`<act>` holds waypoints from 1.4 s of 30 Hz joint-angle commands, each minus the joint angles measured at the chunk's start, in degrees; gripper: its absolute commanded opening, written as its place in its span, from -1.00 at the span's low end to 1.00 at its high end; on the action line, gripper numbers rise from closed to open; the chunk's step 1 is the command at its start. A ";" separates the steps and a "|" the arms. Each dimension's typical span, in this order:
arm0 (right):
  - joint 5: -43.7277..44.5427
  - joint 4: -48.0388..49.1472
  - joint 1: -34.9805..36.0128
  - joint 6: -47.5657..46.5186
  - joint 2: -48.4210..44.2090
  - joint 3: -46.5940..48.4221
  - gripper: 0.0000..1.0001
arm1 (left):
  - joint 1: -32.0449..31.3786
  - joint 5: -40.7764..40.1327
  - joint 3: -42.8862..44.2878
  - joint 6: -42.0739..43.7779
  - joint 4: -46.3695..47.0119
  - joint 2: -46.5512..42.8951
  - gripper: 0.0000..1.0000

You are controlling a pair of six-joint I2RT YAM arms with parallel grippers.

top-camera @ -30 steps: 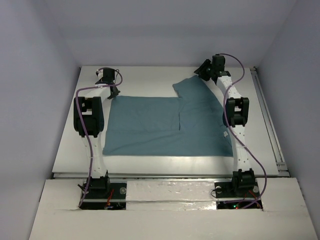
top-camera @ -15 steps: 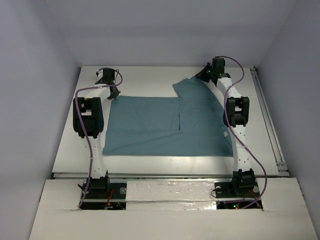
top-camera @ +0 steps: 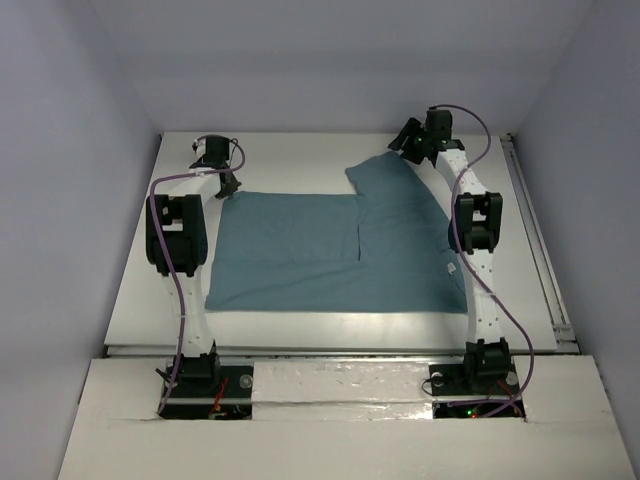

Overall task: Fold and stack the t-shirts
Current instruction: Grap the side of the flattened tshirt furthest away from the robot with both arms, then fold the other side of the tshirt into a rectangle

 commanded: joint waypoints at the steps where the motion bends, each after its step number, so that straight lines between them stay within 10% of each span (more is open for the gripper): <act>1: 2.36 -11.46 -0.03 -5.06 0.64 0.26 0.26 | -0.37 0.35 -0.03 -0.06 -0.08 -4.17 -1.00; 6: 1.57 -14.63 -0.03 -4.72 3.98 6.16 0.22 | -0.90 1.06 -0.29 -0.24 0.54 -4.25 -1.00; 24: -0.19 -4.38 0.49 1.26 0.49 -0.60 -1.00 | -0.90 -0.26 0.23 1.08 0.28 -4.87 -1.00; 33: -0.63 1.37 -1.44 -0.66 -14.90 -10.18 -1.00 | -0.90 -1.93 0.41 1.08 -0.25 -10.23 -1.00; 42: 1.39 3.03 -1.44 -4.89 -37.99 -40.66 -1.00 | -0.90 -4.13 -1.26 2.66 -1.39 -12.69 -1.00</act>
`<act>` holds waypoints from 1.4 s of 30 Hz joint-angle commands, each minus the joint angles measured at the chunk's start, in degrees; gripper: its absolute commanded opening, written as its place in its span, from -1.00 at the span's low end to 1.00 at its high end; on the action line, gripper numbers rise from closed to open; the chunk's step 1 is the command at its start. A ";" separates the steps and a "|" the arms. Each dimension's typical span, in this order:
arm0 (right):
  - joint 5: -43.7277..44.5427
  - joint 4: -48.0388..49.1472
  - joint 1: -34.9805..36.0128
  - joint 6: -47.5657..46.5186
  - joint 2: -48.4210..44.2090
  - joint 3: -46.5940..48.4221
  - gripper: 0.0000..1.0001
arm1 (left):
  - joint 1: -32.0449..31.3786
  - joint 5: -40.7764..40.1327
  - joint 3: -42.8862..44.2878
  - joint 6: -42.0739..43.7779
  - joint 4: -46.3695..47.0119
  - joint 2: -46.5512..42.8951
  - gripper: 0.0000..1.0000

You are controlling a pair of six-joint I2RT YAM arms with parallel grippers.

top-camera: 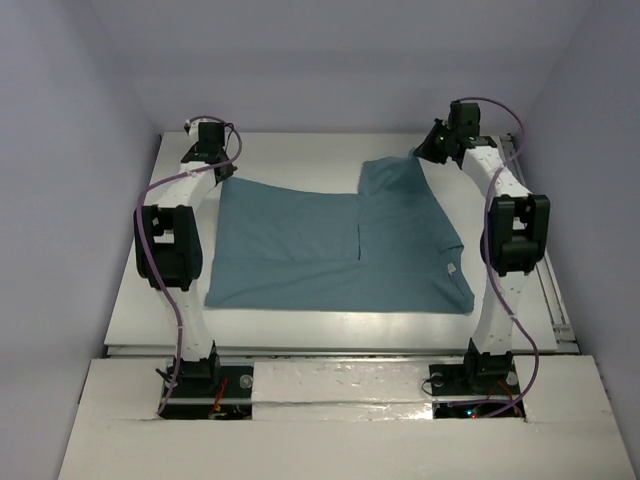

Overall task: Fold and stack the t-shirts
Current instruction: Fold the other side of the tshirt into a rectangle

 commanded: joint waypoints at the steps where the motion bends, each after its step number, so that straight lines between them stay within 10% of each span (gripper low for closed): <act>1: 1.17 2.84 -0.22 -2.27 -9.17 -10.51 -1.00 | 0.47 -1.83 -1.07 1.57 -0.54 -3.56 -1.00; 24: 6.97 1.18 -0.22 0.02 -53.63 -58.33 -1.00 | 2.85 1.24 -18.99 -0.18 -0.45 -22.53 -1.00; 42: 8.29 -10.42 -0.22 6.17 -68.67 -77.07 -1.00 | 4.43 1.33 -42.20 -1.77 2.27 -32.39 -1.00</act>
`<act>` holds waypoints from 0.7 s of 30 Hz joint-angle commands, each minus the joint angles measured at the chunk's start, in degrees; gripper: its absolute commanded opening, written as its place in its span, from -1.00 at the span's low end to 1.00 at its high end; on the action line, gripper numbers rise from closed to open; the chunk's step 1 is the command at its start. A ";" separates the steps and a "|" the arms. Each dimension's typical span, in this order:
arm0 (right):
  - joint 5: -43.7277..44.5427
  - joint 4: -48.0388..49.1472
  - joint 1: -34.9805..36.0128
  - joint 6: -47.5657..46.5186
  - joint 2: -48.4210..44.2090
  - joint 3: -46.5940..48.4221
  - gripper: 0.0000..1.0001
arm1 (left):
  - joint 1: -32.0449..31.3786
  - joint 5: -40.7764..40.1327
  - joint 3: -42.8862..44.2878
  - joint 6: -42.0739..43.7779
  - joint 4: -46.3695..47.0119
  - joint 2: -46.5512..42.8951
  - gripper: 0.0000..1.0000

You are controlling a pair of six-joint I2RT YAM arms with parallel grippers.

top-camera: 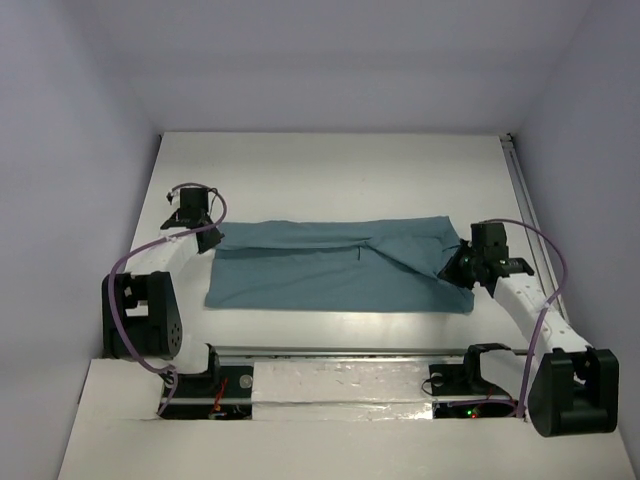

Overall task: Fold and stack the t-shirts
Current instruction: Fold the other side of the tshirt into a rectangle

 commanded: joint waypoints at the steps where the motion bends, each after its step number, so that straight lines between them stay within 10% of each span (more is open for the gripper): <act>1: 0.27 -4.39 -0.17 2.45 -3.70 -1.73 -1.00 | 0.83 -1.12 -1.15 -0.50 2.32 -1.52 -1.00; 16: -2.71 -14.51 -0.17 9.92 -9.78 -0.59 -0.92 | 1.44 -1.21 -1.66 -0.23 0.29 -2.84 -1.00; 19: -0.53 -14.69 -0.17 9.58 -10.47 -1.03 0.04 | 1.44 -0.85 -4.48 -1.11 1.08 -4.60 -0.77; 21: -0.78 -13.99 -0.17 8.18 -10.83 0.37 0.26 | 1.44 -1.38 -4.84 -1.20 1.00 -5.82 0.00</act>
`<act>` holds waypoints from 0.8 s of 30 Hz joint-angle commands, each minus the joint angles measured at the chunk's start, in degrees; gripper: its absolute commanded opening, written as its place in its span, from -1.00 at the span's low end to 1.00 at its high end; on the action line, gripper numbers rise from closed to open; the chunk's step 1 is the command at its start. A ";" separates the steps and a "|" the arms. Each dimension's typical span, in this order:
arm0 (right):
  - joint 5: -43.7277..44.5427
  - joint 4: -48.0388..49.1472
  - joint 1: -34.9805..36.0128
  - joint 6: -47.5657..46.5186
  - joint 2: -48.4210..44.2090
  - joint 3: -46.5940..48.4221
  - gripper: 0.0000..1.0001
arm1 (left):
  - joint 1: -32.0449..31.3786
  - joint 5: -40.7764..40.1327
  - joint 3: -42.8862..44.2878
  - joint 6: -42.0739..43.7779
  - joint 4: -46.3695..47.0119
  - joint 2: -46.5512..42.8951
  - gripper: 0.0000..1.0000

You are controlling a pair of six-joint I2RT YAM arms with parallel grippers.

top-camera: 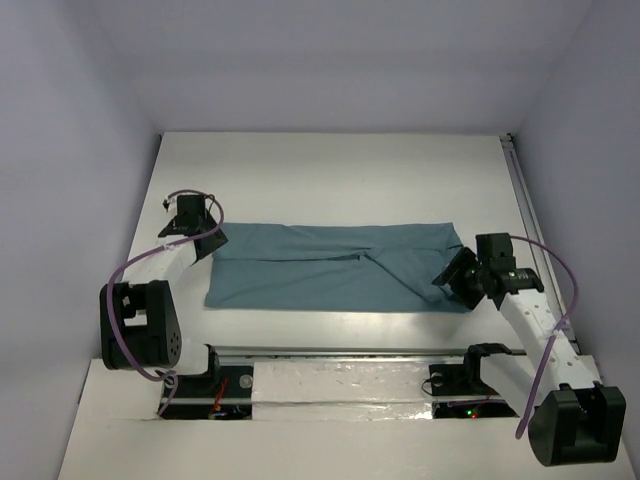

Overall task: Fold and stack the t-shirts
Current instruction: Fold the other side of the tshirt into a rectangle

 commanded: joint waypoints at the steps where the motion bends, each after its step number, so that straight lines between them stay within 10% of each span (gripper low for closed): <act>1: -0.32 1.77 -0.17 -0.92 -0.67 2.23 0.31 | 0.39 -1.90 -0.93 -1.25 -0.31 -3.34 0.20; 3: -0.94 3.36 -0.17 -3.73 2.30 4.94 0.25 | 0.39 -1.56 -0.41 -1.42 -0.05 -5.26 0.37; 6: -4.89 8.97 -0.17 -7.07 7.32 7.33 -1.00 | 0.39 1.59 0.74 -2.21 1.79 -6.94 0.39; 12: -8.16 21.56 2.89 -10.15 23.57 15.67 -1.00 | -3.99 2.40 5.04 -3.88 2.67 -0.46 0.30; 19: -4.21 24.72 5.53 -12.62 37.91 23.76 -0.16 | -7.95 2.40 1.98 -5.20 5.13 1.67 0.23; 24: -4.29 24.99 7.73 -12.79 42.75 26.22 -0.15 | -9.01 3.19 -2.68 -5.64 7.24 -0.35 0.21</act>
